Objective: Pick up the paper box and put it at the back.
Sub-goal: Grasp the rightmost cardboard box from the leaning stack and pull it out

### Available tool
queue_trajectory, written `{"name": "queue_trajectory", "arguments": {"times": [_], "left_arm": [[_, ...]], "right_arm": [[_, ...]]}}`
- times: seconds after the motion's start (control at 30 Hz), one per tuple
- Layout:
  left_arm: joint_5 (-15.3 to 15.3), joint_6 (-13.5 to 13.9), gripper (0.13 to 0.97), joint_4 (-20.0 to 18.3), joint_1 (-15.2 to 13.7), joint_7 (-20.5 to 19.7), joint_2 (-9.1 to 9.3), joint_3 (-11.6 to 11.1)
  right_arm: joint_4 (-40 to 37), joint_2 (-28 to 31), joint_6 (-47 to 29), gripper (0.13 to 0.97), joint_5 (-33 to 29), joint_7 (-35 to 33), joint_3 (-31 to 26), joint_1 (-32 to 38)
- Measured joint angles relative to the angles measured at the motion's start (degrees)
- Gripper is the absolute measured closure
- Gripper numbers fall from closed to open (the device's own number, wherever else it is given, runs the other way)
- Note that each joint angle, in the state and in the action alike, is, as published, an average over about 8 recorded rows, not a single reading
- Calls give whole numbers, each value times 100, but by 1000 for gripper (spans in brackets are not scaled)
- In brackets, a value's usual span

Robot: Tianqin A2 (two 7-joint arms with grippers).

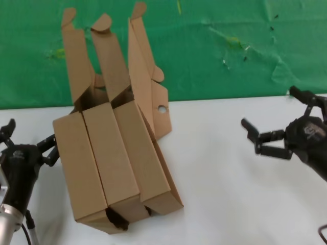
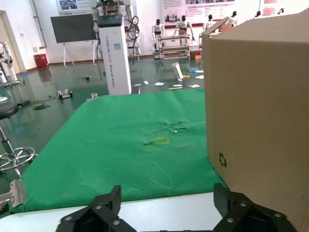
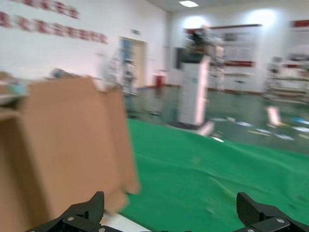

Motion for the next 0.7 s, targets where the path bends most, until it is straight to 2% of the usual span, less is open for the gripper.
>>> {"name": "queue_trajectory", "arguments": {"times": [0.1,0.27,0.37,0.5,0.7], "left_arm": [[0,0,353,0,0,0,0,0],[0,0,487,0,0,0,0,0],[0,0,567,0,0,0,0,0],[0,0,567,0,0,0,0,0],[0,0,718,0,0,0,0,0]], "right_arm": [[97,239,-515,129,218,-1,23,-102],[220,619,-1126,129,386,77,-111,-201],[301,864,-1380,129,341,150,-339,-231],[407,1187,-1667,129,178,256,-745,-244],[413,1502,-1998,129,-13,362,-1285,-124]]}}
